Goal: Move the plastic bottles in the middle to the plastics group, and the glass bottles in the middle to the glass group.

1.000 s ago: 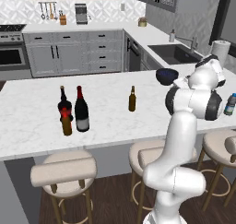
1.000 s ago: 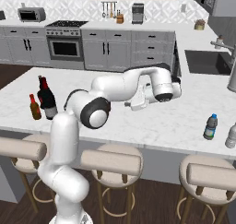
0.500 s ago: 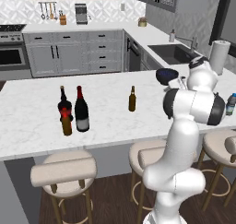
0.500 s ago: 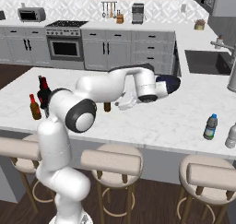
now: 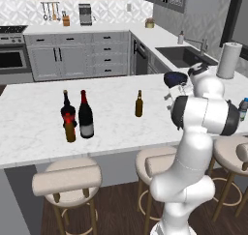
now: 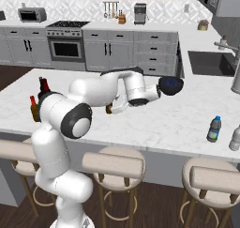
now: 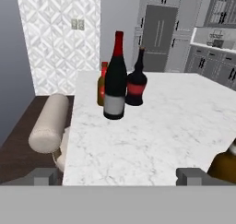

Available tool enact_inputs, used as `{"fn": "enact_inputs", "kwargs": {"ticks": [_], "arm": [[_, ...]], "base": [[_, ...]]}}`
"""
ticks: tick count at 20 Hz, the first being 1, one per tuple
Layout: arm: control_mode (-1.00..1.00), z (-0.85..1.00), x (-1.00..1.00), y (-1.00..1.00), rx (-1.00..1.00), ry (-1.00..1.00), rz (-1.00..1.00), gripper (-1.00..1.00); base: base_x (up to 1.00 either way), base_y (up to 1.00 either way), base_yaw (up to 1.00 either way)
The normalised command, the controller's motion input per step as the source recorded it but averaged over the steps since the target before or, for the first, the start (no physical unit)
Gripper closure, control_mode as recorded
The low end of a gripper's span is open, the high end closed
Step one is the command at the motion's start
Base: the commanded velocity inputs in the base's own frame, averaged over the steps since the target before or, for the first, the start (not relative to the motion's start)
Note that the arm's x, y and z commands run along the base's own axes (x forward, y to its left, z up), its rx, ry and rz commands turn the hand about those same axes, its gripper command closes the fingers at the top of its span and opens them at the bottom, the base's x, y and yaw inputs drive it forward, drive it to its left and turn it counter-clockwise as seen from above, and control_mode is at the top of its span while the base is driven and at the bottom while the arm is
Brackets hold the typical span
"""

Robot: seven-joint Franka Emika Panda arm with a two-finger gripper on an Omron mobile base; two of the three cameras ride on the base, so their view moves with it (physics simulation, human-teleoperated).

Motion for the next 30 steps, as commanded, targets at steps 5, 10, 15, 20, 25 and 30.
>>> {"fn": "enact_inputs", "kwargs": {"ticks": [5, 10, 15, 20, 25, 30], "arm": [[-1.00, -0.11, 0.14, 0.20, 0.00, 0.00, 0.00, -1.00], [-1.00, -0.14, 0.13, 0.25, 0.00, 0.00, 0.00, -1.00], [-1.00, -0.10, 0.17, 0.21, 0.00, 0.00, 0.00, -1.00], [-1.00, -0.13, 0.28, 0.04, 0.00, 0.00, 0.00, -1.00], [-1.00, -0.14, 0.27, 0.00, 0.00, 0.00, 0.00, -1.00], [-1.00, -0.12, 0.23, 0.00, 0.00, 0.00, 0.00, -1.00]], "base": [[0.00, 0.00, 0.00], [0.00, 0.00, 0.00], [0.00, 0.00, 0.00], [0.00, 0.00, 0.00], [0.00, 0.00, 0.00], [0.00, 0.00, 0.00]]}}
